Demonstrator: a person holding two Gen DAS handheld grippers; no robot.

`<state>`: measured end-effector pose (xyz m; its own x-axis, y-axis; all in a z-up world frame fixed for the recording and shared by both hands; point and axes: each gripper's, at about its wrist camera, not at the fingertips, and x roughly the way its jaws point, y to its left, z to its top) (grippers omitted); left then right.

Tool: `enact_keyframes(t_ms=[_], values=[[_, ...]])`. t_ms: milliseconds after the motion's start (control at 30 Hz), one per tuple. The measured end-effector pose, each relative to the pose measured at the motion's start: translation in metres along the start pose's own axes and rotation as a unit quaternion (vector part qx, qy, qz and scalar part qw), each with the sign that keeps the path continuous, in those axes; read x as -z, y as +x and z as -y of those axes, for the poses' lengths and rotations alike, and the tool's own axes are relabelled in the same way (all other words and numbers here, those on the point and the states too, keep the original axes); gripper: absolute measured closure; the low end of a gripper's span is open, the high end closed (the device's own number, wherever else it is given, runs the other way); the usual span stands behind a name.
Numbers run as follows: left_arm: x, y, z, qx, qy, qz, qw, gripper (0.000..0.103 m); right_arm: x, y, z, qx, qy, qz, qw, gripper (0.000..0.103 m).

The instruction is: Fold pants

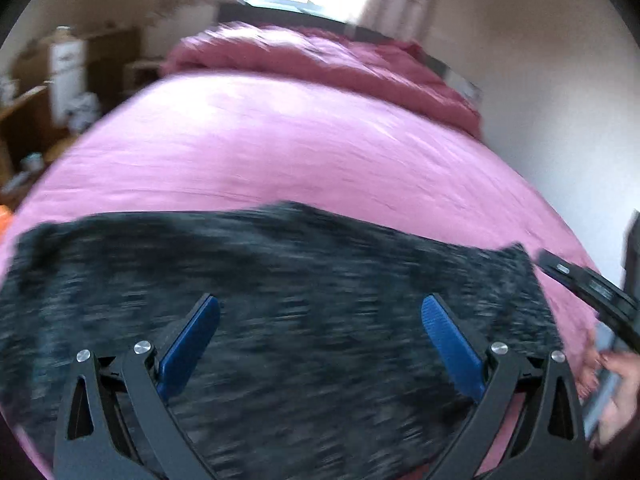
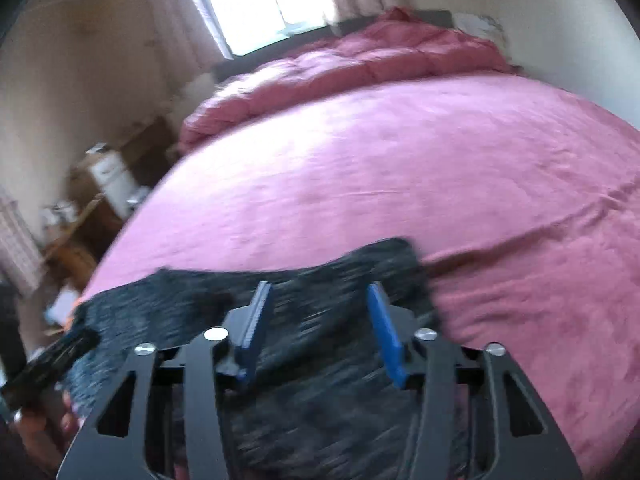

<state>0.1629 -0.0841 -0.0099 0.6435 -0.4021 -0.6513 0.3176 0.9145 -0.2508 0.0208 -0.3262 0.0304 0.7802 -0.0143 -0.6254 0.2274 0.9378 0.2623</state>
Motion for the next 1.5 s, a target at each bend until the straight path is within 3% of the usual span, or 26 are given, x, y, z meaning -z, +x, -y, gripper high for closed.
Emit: enact_keyframes(t_ms=[133, 200, 333, 400, 467, 600, 667, 800, 867, 900, 933, 1000, 1067, 1133, 1167, 1200, 1233, 1267, 1367, 1433, 1500], values=[[-0.012, 0.055, 0.033, -0.006, 0.04, -0.059, 0.9974, 0.014, -0.011, 0.028, 0.02, 0.013, 0.0, -0.016, 1.0, 0.068], [-0.015, 0.072, 0.038, -0.014, 0.047, -0.078, 0.9958, 0.027, -0.01, 0.041, 0.024, 0.005, 0.009, -0.02, 1.0, 0.068], [-0.01, 0.082, 0.047, -0.013, 0.053, -0.068, 0.9962, 0.031, -0.006, 0.059, 0.027, 0.001, 0.028, -0.052, 0.998, 0.068], [-0.005, 0.079, 0.054, -0.002, 0.063, -0.065, 0.9959, 0.05, -0.005, 0.069, 0.027, 0.011, 0.028, -0.064, 0.998, 0.068], [0.0, 0.073, 0.058, 0.02, 0.069, -0.068, 0.995, 0.08, -0.005, 0.071, 0.024, 0.02, 0.018, -0.062, 0.998, 0.068], [-0.001, 0.055, 0.051, 0.043, 0.042, -0.057, 0.9966, 0.088, -0.004, 0.066, 0.019, 0.022, 0.009, -0.049, 0.999, 0.068], [-0.003, 0.037, 0.037, 0.07, 0.011, -0.045, 0.9965, 0.091, -0.004, 0.062, 0.027, 0.006, 0.034, -0.044, 0.998, 0.068], [0.004, 0.012, 0.014, 0.088, -0.027, -0.033, 0.9952, 0.093, -0.003, 0.052, 0.038, -0.033, 0.069, -0.033, 0.997, 0.068], [0.014, 0.016, 0.008, 0.076, -0.023, -0.042, 0.9959, 0.093, -0.002, 0.056, 0.034, -0.02, 0.053, -0.036, 0.998, 0.068], [0.017, 0.022, 0.007, 0.062, -0.019, -0.05, 0.9967, 0.103, -0.002, 0.063, 0.031, -0.008, 0.043, -0.045, 0.998, 0.068], [0.02, 0.03, 0.005, 0.037, -0.014, -0.059, 0.9975, 0.103, -0.001, 0.068, 0.028, 0.002, 0.036, -0.051, 0.998, 0.068], [0.026, 0.04, 0.001, 0.024, -0.019, -0.067, 0.9973, 0.103, -0.003, 0.069, 0.023, 0.012, 0.021, -0.047, 0.999, 0.068], [0.032, 0.034, -0.008, 0.052, -0.04, -0.074, 0.9951, 0.103, -0.005, 0.056, 0.025, 0.0, 0.026, -0.026, 0.999, 0.068], [0.035, 0.024, -0.015, 0.089, -0.056, -0.066, 0.9922, 0.093, -0.002, 0.039, 0.033, -0.013, 0.049, -0.004, 0.999, 0.068], [0.039, 0.013, -0.019, 0.102, -0.065, -0.055, 0.9911, 0.067, 0.0, 0.028, 0.041, -0.025, 0.07, 0.005, 0.997, 0.068], [0.042, 0.004, -0.022, 0.108, -0.072, -0.042, 0.9907, 0.029, 0.003, 0.024, 0.045, -0.027, 0.082, 0.01, 0.996, 0.068], [0.045, -0.005, -0.028, 0.116, -0.078, -0.028, 0.9898, 0.016, 0.005, 0.018, 0.051, -0.026, 0.093, 0.016, 0.995, 0.068], [0.049, -0.014, -0.03, 0.134, -0.083, -0.01, 0.9875, 0.011, 0.006, 0.016, 0.054, -0.023, 0.1, 0.019, 0.995, 0.068], [0.054, -0.017, -0.024, 0.134, -0.064, -0.023, 0.9887, 0.012, 0.004, 0.018, 0.056, -0.031, 0.112, 0.021, 0.993, 0.068], [0.059, -0.011, -0.012, 0.116, -0.026, -0.051, 0.9916, 0.024, 0.005, 0.022, 0.054, -0.036, 0.109, 0.014, 0.993, 0.068], [0.06, 0.001, 0.0, 0.093, 0.005, -0.078, 0.9926, 0.063, 0.005, 0.025, 0.049, -0.04, 0.092, 0.006, 0.995, 0.068]])
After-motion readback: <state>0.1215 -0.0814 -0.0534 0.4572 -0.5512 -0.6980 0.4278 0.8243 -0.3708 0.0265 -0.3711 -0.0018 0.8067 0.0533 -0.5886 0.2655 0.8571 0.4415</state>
